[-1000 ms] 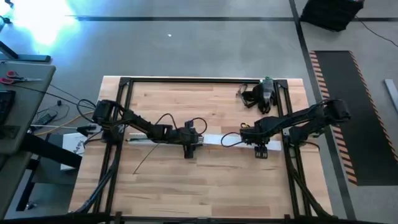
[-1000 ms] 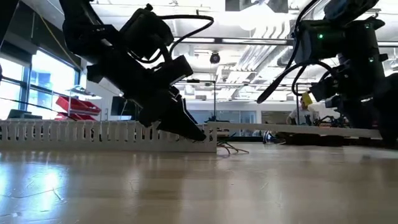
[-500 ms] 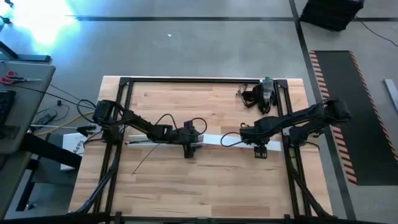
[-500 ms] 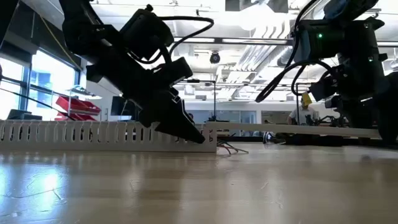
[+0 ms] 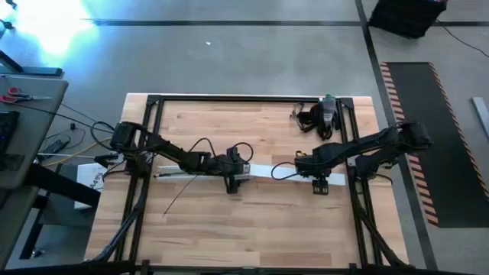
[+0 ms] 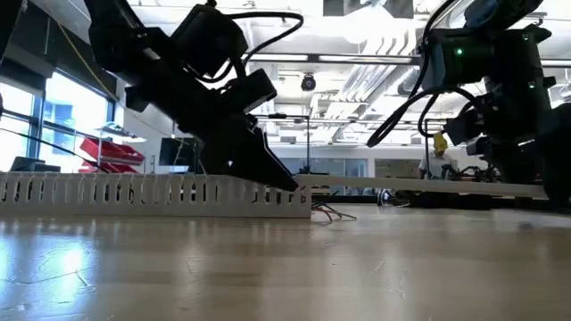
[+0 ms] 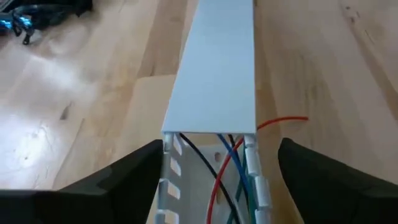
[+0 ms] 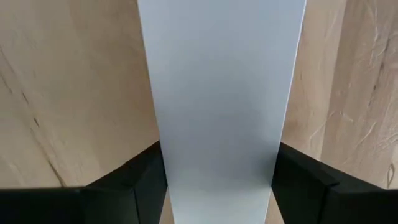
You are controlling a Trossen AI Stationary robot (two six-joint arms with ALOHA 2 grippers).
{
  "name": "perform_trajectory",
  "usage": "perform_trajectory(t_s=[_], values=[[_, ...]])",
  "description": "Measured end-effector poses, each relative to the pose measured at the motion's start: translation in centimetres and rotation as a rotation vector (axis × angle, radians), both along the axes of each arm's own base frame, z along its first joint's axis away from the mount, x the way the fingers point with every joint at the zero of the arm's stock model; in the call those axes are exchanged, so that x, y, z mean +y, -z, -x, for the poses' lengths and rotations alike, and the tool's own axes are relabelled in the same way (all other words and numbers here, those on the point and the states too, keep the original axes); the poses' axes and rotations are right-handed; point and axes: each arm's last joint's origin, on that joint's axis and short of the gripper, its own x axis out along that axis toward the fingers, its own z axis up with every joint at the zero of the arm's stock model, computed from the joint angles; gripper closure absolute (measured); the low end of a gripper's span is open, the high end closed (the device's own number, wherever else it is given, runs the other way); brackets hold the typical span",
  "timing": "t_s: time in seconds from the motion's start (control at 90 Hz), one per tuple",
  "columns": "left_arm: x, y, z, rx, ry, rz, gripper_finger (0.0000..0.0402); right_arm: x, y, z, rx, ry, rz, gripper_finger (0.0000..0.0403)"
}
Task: Ziptie cables
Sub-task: Close the white cable duct
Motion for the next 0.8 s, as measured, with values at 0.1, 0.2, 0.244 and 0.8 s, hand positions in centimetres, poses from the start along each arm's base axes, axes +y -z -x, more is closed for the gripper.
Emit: perform_trajectory(t_s=[0.1,0.2,0.244,0.8], values=[[0.10,0.04,-0.02,0.000,0.008,0.008,0.0108,0.01,0.00,0.00,0.000,-0.001,-0.004,0.0186],[0.12,0.15,-0.04,0.004,0.012,0.007,0.0108,0.01,0.00,-0.01,-0.001,-0.002,-0.005,0.0186],[0.13,0.15,-0.04,0.006,0.015,-0.004,0.0108,0.01,0.00,-0.01,-0.001,-0.003,-0.005,0.0186],[0.06,0.18,-0.03,0.013,0.054,-0.011,0.0185,-0.82,-0.02,-0.08,-0.006,0.008,-0.074,0.0186]])
